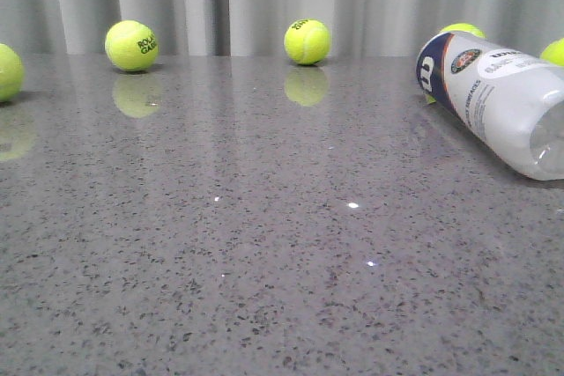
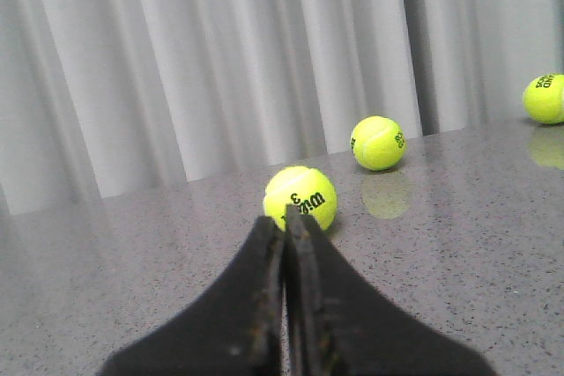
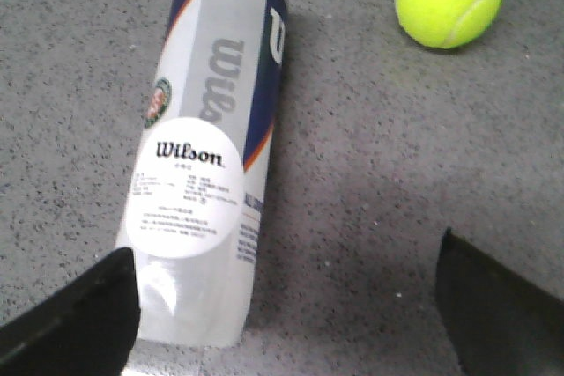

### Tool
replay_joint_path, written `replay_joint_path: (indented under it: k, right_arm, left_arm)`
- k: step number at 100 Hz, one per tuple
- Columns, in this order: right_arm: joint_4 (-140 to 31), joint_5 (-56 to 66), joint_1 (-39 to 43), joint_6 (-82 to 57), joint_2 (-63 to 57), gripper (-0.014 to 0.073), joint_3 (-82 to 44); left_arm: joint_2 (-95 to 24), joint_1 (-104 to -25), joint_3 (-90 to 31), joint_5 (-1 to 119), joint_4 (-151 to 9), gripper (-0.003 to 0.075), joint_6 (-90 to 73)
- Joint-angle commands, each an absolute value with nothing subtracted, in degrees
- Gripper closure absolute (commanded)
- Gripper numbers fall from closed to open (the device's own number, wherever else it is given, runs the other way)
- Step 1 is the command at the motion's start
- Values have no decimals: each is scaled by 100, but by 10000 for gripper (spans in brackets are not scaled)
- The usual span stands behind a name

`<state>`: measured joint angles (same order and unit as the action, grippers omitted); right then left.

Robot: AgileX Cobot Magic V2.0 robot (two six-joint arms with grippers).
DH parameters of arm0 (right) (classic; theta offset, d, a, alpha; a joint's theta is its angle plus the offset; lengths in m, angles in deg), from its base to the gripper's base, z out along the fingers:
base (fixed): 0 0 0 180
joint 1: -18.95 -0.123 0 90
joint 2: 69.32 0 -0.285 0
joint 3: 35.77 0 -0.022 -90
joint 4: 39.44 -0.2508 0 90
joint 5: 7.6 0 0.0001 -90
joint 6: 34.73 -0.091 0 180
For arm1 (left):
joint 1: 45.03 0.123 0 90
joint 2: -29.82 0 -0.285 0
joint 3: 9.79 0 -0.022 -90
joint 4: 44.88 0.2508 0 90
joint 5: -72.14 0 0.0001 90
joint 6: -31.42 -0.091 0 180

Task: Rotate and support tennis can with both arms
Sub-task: 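Grasp the Wilson can with the right gripper and lift it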

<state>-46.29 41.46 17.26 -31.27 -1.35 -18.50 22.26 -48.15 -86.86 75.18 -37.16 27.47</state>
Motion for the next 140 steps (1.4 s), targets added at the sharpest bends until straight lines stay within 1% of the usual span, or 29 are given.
replay_joint_path:
  k: [1,25,48,74,91,96,103,115,122,129,140]
  right_arm:
    - [-4851,3756,1612,-2932,130,-52,-2267]
    - [-4865,3662,1129,-2923,1323,-52,-2973]
    - [-4865,3563,1115,-2942,2254,-52,-3335]
    - [-4872,3465,1115,-2942,2954,-52,-3374]
    - [-4942,3535,1115,-2942,3150,-48,-3374]
    - [-4985,3546,1115,-2942,3150,-22,-3374]
    - [-5013,3546,1115,-2936,3116,60,-3374]
    - [-5019,3594,1115,-2936,2997,272,-3396]
    - [-5019,3759,1115,-2906,2933,365,-3512]
    - [-5031,4005,1110,-2822,2874,420,-3730]
    - [-5042,4419,997,-2444,2837,433,-4270]
  left_arm:
    - [2443,-4872,-8952,7935,-3726,741,2815]
    - [2443,-4872,-8952,7935,-3726,741,2815]
    - [2443,-4872,-8952,7935,-3726,741,2815]
    - [2443,-4872,-8952,7935,-3726,741,2815]
    - [2443,-4872,-8952,7935,-3726,741,2815]
    - [2443,-4872,-8952,7935,-3726,741,2815]
    - [2443,-4872,-8952,7935,-3726,741,2815]
    - [2443,-4872,-8952,7935,-3726,741,2815]
    - [2443,-4872,-8952,7935,-3726,741,2815]
    - [2443,-4872,-8952,7935,-3726,741,2815]
    - [2443,-4872,-8952,7935,-3726,741,2815]
